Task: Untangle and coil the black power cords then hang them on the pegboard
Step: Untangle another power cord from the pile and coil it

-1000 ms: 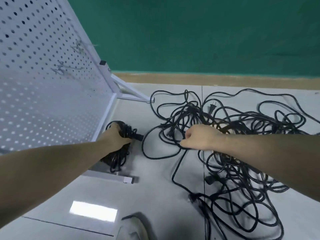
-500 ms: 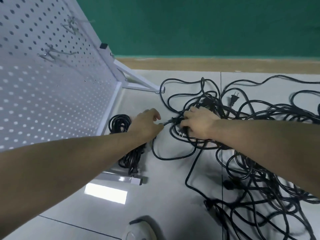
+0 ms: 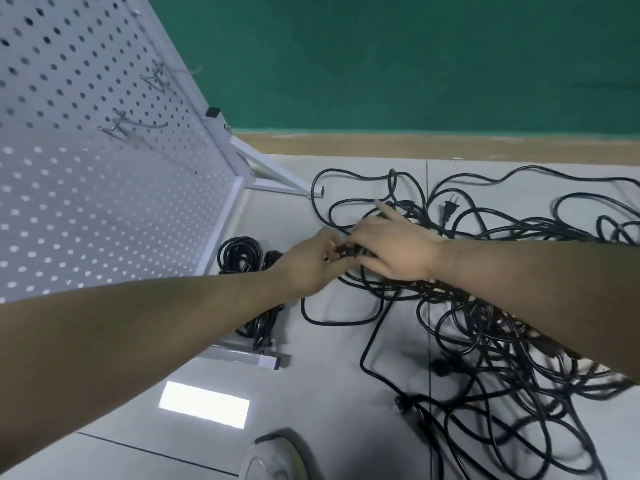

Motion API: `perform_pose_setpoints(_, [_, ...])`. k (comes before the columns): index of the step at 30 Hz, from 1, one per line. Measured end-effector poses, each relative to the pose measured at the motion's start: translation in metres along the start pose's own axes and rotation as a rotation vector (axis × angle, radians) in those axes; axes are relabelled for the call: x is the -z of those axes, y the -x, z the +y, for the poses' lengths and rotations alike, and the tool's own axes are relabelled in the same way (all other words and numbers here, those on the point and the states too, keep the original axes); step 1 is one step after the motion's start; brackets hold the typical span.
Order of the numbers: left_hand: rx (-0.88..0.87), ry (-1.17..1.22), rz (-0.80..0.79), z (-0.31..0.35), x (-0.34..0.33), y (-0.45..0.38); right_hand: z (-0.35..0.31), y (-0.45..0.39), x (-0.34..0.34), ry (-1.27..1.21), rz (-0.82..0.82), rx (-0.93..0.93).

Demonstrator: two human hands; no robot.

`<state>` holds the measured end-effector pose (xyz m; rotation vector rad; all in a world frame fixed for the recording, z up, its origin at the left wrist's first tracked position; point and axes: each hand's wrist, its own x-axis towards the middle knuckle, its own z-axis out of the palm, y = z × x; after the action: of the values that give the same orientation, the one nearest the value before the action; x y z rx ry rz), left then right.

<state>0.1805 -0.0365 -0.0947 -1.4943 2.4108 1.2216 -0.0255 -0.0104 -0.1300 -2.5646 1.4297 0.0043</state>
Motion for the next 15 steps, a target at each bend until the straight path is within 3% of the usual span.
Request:
perform_pose_setpoints(3, [-0.023,-0.046,0.013,0.026,0.011,0.01,-0.003,0.021,0.019,0.026,0.142,0.006])
perform_pose_setpoints(6, [-0.046,-0.056,-0.006,0.052,0.016,0.024,-0.013,0.038,0.048,-0.065,0.171,-0.063])
perform_pose_setpoints(12, [-0.063,0.322,0.057,0.092,0.03,0.07,-0.043,0.066,0.093,-0.469,0.094,-0.32])
perform_pose_setpoints(15, [-0.089,0.448,0.049,0.108,0.045,0.098,-0.056,0.082,0.115,-0.427,0.082,-0.252])
